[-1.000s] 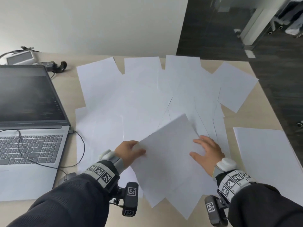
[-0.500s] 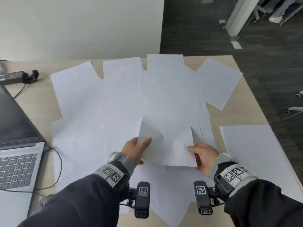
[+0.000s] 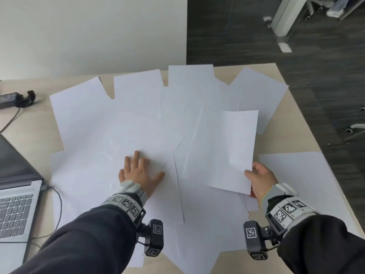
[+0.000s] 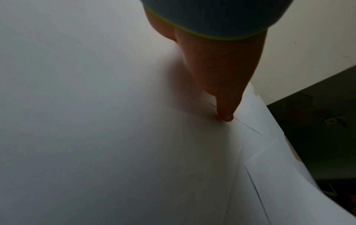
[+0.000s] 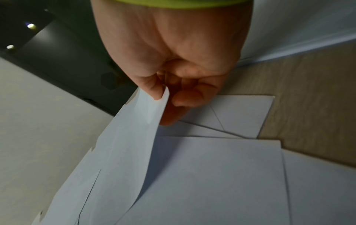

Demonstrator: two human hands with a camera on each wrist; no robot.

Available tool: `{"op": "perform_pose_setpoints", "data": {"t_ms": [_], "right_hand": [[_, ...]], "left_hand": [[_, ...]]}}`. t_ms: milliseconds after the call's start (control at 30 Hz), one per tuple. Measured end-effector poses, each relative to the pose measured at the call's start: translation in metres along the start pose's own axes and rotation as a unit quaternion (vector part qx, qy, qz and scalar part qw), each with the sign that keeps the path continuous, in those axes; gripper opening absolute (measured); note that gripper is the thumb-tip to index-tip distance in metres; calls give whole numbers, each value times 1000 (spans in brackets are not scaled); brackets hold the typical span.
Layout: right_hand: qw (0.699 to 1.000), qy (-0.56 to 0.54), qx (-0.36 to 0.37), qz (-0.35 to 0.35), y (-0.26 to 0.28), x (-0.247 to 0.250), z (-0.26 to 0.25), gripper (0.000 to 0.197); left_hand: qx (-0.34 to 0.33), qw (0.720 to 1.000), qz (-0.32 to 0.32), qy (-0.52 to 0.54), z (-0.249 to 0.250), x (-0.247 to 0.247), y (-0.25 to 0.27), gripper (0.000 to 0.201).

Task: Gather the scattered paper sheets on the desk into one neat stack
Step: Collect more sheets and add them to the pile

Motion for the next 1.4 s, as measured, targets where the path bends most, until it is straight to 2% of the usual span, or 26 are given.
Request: {"op": "perform_pose_setpoints", "data": {"t_ms": [133,233,300,367,433,500,567,800,900,1000,1067,1100,1167,1233,1300,1400], "right_hand": [[998,26,46,-25,-2,-8,-16,16],[998,20,48,-43,-4,-15,-15,24],[997,15,48,-56,-6,-21,-13,28],[996,12,53,-71,-5,-28,-15,29],[994,11,58,-87,-4,-35,-16,29],[993,16,60,-102,-2,-43,-17,30],[991,15,58,-117,2,-50,-19,29],[979,31,72,-190,25,-87,-24,24],[975,45,73,-203,32,-100,-21,13],[980,59,64,-177,31,-102,-20,37],[980,55,42,-185,33,-110,-17,50],[979,57,39,-194,34,-117,-15,49],[975,65,43,-207,38,-128,-12,29],[975,66,42,-208,46,-135,-12,7],[973,84,46,-211,55,-139,-12,6],[968,122,53,-211,63,-140,-6,3]], "left_hand": [[-31,998,36,31,0,0,8,68],[-61,996,54,34,0,4,13,74],[-54,994,70,58,-5,9,16,76],[-14,994,90,60,-17,14,17,77],[77,990,101,57,-41,21,18,84],[183,974,85,101,-70,22,20,94],[223,967,64,106,-85,19,19,96],[159,985,44,56,-73,15,33,74],[139,990,11,20,-67,12,39,69],[97,995,-19,-12,-57,11,45,72],[72,996,-37,-29,-52,10,49,76],[60,997,-44,-33,-49,10,52,78],[43,998,-46,-24,-44,7,56,79],[65,997,-18,31,-48,9,58,80],[117,986,13,117,-59,15,60,76],[162,964,-2,213,-67,14,60,63]]}}
Point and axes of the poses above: each hand's wrist, its own y-axis away from the middle knuckle, its own x-axis out of the back of the hand, z = x × y, the point moved 10 cm from there along -y, towards the middle knuckle, and after that the axes turned 3 degrees about x, right-handed, at the moved point
